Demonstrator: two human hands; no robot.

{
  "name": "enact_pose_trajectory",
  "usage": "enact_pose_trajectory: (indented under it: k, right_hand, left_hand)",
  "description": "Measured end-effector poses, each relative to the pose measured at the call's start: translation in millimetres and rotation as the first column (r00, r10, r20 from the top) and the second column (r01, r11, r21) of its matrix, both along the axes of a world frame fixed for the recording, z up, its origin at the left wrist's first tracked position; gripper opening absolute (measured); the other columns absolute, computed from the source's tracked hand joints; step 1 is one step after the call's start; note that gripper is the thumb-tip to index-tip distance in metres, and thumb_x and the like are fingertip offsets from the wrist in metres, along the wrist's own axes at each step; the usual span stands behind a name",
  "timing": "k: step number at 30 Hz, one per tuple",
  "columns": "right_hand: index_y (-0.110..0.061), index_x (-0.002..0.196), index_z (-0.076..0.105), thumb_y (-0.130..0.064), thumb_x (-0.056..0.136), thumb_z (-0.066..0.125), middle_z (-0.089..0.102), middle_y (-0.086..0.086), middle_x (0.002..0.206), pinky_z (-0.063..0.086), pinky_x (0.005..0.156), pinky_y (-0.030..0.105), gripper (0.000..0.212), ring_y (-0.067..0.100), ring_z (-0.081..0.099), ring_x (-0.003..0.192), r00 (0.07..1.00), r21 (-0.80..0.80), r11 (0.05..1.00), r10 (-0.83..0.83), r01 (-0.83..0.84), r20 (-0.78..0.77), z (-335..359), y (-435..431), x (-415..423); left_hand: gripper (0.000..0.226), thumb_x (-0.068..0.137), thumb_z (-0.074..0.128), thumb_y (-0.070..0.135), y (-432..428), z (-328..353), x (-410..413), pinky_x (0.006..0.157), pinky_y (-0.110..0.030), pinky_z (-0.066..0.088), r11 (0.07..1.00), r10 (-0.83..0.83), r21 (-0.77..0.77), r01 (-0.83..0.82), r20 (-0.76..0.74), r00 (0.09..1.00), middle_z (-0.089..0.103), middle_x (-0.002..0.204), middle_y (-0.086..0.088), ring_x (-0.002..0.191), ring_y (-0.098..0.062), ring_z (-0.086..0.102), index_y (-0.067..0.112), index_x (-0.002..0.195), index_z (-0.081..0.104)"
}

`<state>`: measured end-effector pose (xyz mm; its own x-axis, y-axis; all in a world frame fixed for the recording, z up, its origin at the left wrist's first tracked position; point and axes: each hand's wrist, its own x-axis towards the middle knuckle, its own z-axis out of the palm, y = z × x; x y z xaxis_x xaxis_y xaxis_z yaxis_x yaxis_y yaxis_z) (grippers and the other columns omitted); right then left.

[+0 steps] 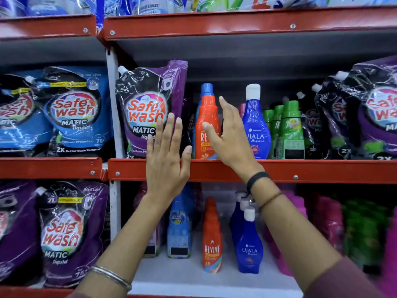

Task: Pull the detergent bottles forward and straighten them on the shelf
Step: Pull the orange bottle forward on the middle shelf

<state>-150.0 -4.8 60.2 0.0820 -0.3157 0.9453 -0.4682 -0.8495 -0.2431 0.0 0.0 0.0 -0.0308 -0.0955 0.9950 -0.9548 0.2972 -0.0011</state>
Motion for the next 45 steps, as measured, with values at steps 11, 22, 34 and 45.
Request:
enact_pose_trajectory:
  k: [11, 22, 34, 45]
  right_hand:
    - [-0.012, 0.119, 0.058, -0.043, 0.067, 0.078, 0.069, 0.001, 0.107, 0.056, 0.085, 0.035, 0.064, 0.014, 0.066, 0.092, 0.990, 0.268, 0.962, 0.007, -0.045, 0.141, 13.0, -11.9, 6.1]
    - [-0.012, 0.114, 0.060, -0.029, 0.063, 0.082, 0.069, -0.002, 0.103, 0.052, 0.079, 0.022, 0.058, 0.010, 0.066, 0.091, 0.870, 0.131, 0.901, 0.349, -0.414, 0.349, -7.1, 29.0, -41.7]
    - [-0.020, 0.100, 0.061, -0.016, 0.055, 0.086, 0.071, -0.004, 0.095, 0.052, 0.071, 0.016, 0.051, 0.004, 0.068, 0.084, 0.913, 0.428, 0.810, 0.315, -0.400, 0.258, -134.4, 26.0, -63.5]
    - [-0.025, 0.103, 0.051, -0.027, 0.059, 0.087, 0.063, -0.014, 0.097, 0.051, 0.076, 0.022, 0.056, 0.001, 0.061, 0.090, 0.980, 0.707, 0.678, 0.134, -0.199, 0.147, -235.8, -27.4, -31.8]
  left_hand:
    - [0.058, 0.098, 0.028, 0.039, -29.9, -9.5, 12.4, 0.119, -0.037, -0.008, 0.980, 0.198, 0.021, -0.199, 0.047, 0.979, 0.016, 0.160, -0.002, 0.149, -0.020, 0.005, 0.019, 0.152, 0.018]
    - [0.056, 0.100, 0.023, 0.039, -28.2, -13.2, 5.9, 0.118, -0.041, -0.008, 0.978, 0.201, 0.042, -0.202, 0.031, 0.979, 0.017, 0.160, -0.002, 0.148, -0.021, 0.007, 0.019, 0.152, 0.016]
    - [0.058, 0.099, 0.026, 0.041, -31.0, -28.7, -26.6, 0.119, -0.047, 0.000, 0.976, 0.192, 0.084, -0.200, 0.093, 0.977, 0.020, 0.160, -0.002, 0.148, -0.022, 0.010, 0.018, 0.151, 0.019]
    - [0.055, 0.101, 0.023, 0.043, -39.5, -31.0, -23.1, 0.119, -0.049, 0.006, 0.973, 0.222, 0.041, -0.228, 0.112, 0.969, 0.024, 0.158, -0.002, 0.147, -0.024, 0.015, 0.018, 0.150, 0.021]
